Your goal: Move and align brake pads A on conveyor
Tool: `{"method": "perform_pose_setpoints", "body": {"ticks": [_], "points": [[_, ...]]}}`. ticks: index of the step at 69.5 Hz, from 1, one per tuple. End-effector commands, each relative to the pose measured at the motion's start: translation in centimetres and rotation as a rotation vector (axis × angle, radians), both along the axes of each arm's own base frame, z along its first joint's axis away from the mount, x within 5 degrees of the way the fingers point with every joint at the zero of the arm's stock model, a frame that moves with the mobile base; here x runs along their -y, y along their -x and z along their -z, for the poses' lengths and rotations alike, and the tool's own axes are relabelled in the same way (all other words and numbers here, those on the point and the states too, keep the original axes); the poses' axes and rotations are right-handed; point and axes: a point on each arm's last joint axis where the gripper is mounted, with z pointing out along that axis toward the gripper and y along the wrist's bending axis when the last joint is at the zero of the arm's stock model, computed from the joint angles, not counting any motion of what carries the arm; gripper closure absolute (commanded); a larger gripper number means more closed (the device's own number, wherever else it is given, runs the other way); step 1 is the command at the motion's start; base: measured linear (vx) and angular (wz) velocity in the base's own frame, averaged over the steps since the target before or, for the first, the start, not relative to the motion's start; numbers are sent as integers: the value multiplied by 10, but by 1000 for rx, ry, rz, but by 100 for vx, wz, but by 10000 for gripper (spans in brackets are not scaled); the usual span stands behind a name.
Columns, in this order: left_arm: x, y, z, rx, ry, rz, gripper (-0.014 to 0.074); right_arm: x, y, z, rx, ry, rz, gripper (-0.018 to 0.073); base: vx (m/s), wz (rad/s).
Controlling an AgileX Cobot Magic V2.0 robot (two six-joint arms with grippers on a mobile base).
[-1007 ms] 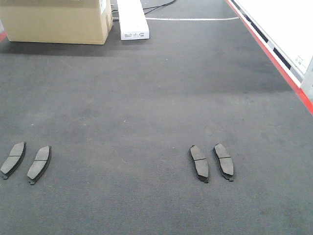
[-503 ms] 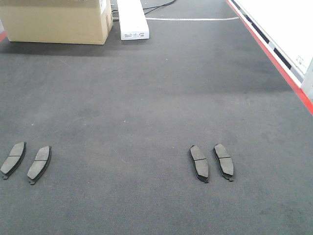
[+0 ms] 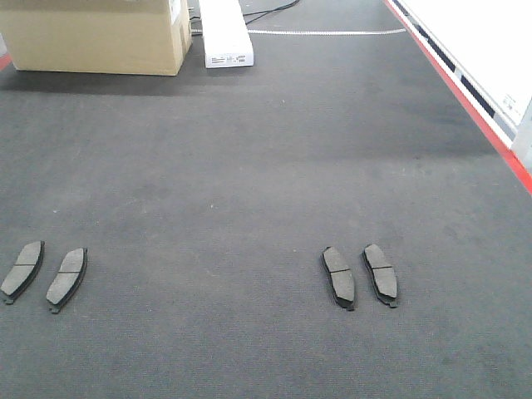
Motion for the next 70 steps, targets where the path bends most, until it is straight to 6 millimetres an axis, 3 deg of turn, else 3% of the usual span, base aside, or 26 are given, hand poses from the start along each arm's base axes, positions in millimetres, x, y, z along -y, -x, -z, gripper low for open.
{"method": "perform_pose_setpoints", "body": {"ticks": [1, 17, 47, 70], "points": [[0, -2, -14, 84, 7, 3, 603, 1, -2, -13, 84, 22, -2, 568, 0, 0], [0, 8, -6, 176, 10, 2, 603, 1, -2, -13, 85, 21, -2, 568, 0, 0], [0, -19, 130, 243, 64, -12, 603, 1, -2, -13, 86, 21, -2, 568, 0, 0], [0, -18, 133, 196, 53, -9, 603, 1, -2, -13, 86, 21, -2, 568, 0, 0]]}}
